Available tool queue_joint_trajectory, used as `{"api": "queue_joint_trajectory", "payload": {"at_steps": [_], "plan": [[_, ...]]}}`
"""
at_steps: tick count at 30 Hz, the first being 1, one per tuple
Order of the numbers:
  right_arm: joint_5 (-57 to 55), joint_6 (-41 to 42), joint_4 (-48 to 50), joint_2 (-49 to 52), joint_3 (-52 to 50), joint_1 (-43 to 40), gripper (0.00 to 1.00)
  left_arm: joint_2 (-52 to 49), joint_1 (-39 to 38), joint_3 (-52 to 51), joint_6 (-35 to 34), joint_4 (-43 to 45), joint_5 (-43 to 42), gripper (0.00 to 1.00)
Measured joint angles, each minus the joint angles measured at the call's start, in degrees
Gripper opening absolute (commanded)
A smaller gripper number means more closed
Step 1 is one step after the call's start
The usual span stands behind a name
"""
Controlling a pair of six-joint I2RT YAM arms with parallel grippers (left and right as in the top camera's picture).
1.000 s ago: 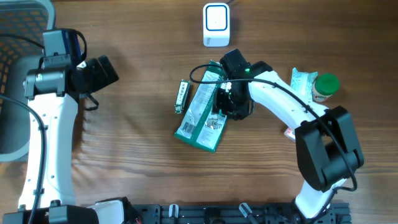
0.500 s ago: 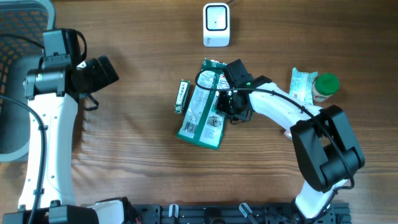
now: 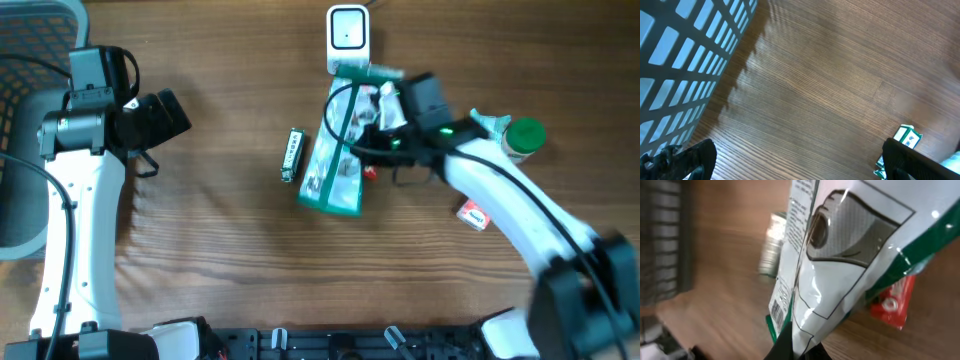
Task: Scan the item barcode
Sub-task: 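Raise the gloves pack and hold it up to the scanner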
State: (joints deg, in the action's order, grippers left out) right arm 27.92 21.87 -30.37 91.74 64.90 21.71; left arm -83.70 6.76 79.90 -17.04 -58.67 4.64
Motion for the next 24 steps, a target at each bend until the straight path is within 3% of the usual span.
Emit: {"api": "queue_joint_trajectory", "payload": {"at_steps": [9, 17, 24], "plan": [[9.84, -15.19, -1.99, -15.41, 0.02, -0.17, 0.04, 0.00, 0.00, 0.00, 0.00, 0.00, 0.00, 1.00], [19.69, -23.78, -2.56, -16.35, 0.02, -0.17, 0.04, 0.00, 0.00, 0.00, 0.00, 0.02, 0.00, 1.00], [23.43, -26.16, -1.97, -16.35, 0.02, -0.17, 0.04, 0.00, 0.00, 0.00, 0.00, 0.02, 0.00, 1.00]]}}
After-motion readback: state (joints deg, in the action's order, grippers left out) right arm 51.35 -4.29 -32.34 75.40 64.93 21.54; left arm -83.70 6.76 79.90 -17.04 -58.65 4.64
